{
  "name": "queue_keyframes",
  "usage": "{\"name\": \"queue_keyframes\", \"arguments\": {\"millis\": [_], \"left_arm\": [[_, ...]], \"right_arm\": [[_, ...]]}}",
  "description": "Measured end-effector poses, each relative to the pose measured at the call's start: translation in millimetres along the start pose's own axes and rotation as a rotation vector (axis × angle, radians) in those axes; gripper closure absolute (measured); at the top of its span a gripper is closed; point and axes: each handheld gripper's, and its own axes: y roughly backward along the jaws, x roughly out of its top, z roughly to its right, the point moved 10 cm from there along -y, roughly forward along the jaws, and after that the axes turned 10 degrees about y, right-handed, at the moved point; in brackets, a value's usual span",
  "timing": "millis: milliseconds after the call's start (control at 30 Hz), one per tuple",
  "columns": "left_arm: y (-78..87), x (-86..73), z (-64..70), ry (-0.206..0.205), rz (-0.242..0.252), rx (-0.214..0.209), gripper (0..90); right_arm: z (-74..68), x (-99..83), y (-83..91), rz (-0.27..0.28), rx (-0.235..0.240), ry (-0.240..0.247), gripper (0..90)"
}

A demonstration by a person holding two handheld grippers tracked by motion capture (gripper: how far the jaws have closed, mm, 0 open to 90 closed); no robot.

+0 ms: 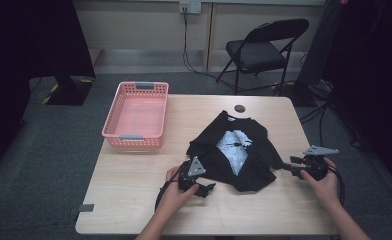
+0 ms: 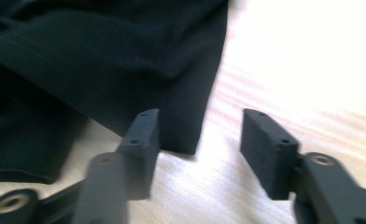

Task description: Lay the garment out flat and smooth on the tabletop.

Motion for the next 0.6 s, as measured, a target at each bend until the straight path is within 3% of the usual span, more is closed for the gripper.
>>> {"name": "queue_keyframes", "arguments": {"millis": [200, 267, 400, 500, 600], "left_arm": [[0.1, 0.0, 0.0, 0.000, 0.000, 0.001, 14.7], [0.1, 0.0, 0.1, -0.001, 0.000, 0.003, 14.7], [0.0, 0.0, 0.3, 0.001, 0.001, 0.004, 14.7], [0.0, 0.0, 0.4, 0.002, 0.002, 0.004, 14.7], [0.0, 0.0, 0.3, 0.002, 0.001, 0.004, 14.7]], "right_arm": [[-2.7, -2.8, -4.4, -0.030, -0.005, 0.032, 57.4], [-4.0, -2.6, -4.3, -0.026, -0.004, 0.043, 68.5], [-4.9, -1.1, -5.0, -0.035, 0.015, 0.073, 80.9], [-1.1, -0.2, -5.5, -0.033, 0.044, 0.057, 88.3], [4.3, 1.2, -5.1, -0.033, 0.057, 0.041, 88.8]]}}
